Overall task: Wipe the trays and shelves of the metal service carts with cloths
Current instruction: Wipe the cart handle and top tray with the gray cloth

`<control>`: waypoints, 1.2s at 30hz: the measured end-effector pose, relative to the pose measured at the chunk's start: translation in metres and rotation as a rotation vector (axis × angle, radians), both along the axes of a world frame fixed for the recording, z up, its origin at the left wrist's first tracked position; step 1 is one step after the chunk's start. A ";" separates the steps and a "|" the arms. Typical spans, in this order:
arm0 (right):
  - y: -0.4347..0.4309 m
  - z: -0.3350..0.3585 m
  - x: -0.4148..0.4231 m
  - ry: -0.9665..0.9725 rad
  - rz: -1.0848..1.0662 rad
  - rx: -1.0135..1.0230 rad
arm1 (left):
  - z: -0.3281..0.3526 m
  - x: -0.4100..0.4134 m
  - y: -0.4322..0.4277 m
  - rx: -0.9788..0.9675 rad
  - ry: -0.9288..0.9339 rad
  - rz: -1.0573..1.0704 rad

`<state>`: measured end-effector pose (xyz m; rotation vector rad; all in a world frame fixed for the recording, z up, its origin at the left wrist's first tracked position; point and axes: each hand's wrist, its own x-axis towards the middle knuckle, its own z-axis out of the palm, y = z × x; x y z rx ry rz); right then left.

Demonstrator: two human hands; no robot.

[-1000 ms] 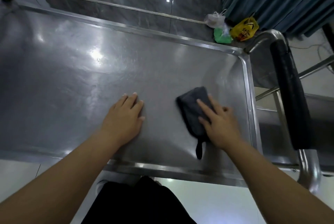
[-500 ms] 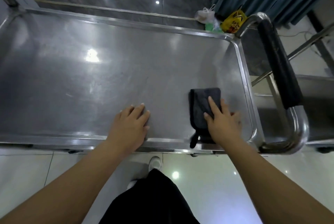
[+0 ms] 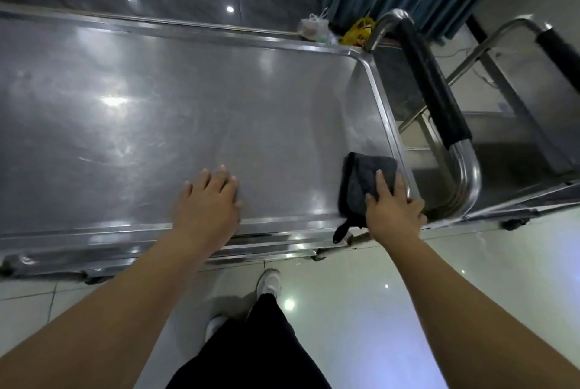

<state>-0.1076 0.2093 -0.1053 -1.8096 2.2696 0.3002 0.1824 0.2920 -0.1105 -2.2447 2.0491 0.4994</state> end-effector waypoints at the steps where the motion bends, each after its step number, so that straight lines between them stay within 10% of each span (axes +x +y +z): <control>1: -0.004 0.000 -0.002 0.007 -0.101 0.004 | 0.001 -0.001 -0.001 -0.010 -0.017 -0.002; 4: -0.001 -0.001 0.028 -0.021 -0.059 0.031 | 0.006 -0.007 -0.008 -0.041 -0.036 0.040; 9: 0.011 -0.010 0.063 -0.125 0.656 -0.066 | 0.018 -0.013 -0.026 -0.076 -0.088 0.130; 16: -0.092 -0.009 0.012 -0.035 -0.144 -0.069 | 0.020 -0.012 -0.072 -0.176 0.046 0.161; 23: -0.105 -0.020 0.079 -0.169 0.550 -0.144 | 0.019 -0.018 -0.146 -0.163 0.087 0.160; 30: -0.212 -0.010 0.053 -0.033 -0.005 -0.138 | 0.015 -0.002 -0.208 -0.179 0.135 0.196; 36: -0.217 -0.020 0.105 -0.150 0.555 -0.227 | 0.004 0.011 -0.244 -0.163 0.099 0.155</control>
